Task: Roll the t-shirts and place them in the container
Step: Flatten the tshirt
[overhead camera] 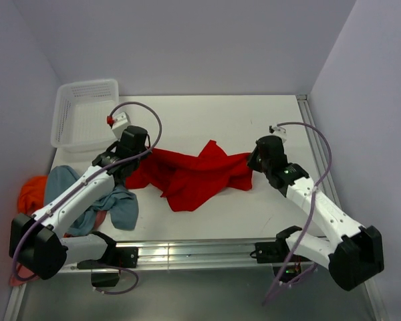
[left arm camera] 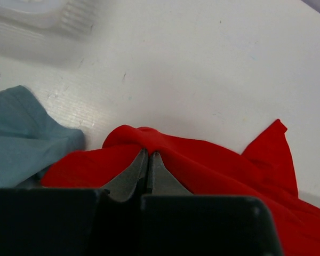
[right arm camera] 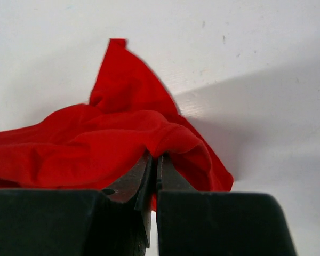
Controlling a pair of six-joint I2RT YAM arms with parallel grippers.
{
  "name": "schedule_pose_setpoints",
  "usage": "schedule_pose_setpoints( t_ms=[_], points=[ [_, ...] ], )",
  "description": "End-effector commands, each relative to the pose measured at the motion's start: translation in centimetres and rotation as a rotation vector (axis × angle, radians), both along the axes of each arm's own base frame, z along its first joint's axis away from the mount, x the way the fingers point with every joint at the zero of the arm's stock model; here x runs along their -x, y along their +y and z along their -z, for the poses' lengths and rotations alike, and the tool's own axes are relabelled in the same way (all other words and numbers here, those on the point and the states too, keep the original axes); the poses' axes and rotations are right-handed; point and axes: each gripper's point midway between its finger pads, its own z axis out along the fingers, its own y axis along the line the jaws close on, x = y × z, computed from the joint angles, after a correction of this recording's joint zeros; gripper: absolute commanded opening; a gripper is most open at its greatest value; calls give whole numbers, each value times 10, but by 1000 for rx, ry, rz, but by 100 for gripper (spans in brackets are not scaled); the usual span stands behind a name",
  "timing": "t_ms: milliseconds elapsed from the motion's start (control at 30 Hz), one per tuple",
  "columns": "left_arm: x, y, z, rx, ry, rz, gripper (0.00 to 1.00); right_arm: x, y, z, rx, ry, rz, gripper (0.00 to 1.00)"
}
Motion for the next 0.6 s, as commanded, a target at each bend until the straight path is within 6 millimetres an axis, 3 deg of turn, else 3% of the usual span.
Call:
schedule_pose_setpoints(
  t_ms=[0, 67, 100, 133, 167, 200, 333, 367, 433, 500, 567],
  points=[
    [-21, -3, -38, 30, -106, -34, 0, -33, -7, -9, -23, -46, 34, 0],
    [-26, -5, -41, 29, -120, -30, 0, -49, -11, -6, -52, -54, 64, 1],
    [-29, -7, -38, 20, -110, -30, 0, -58, -16, -10, -64, -55, 83, 10],
    [-33, -9, -42, 23, -115, -30, 0, -65, -13, 2, -72, -12, 76, 56],
    [-36, -11, -43, 22, -115, -20, 0, -68, -13, 4, -78, 5, 80, 82],
    [-39, -15, -37, 20, -97, -8, 0, -71, -7, 3, -88, 8, 47, 89],
    [-52, -30, -34, 19, -77, 36, 0, -56, 21, 3, -161, -23, -84, 93],
    [-56, -31, -26, 10, -59, 37, 0, -46, 26, 14, -160, 1, -111, 93],
    [-61, -33, -23, 1, -51, 33, 0, -29, 47, 17, -167, 3, -191, 87],
    [-68, -35, -17, -9, -39, 32, 0, -10, 63, 32, -163, 34, -242, 83],
    [-74, -37, -6, -18, -10, 28, 0, 15, 94, 40, -163, 54, -331, 78]
  ],
)
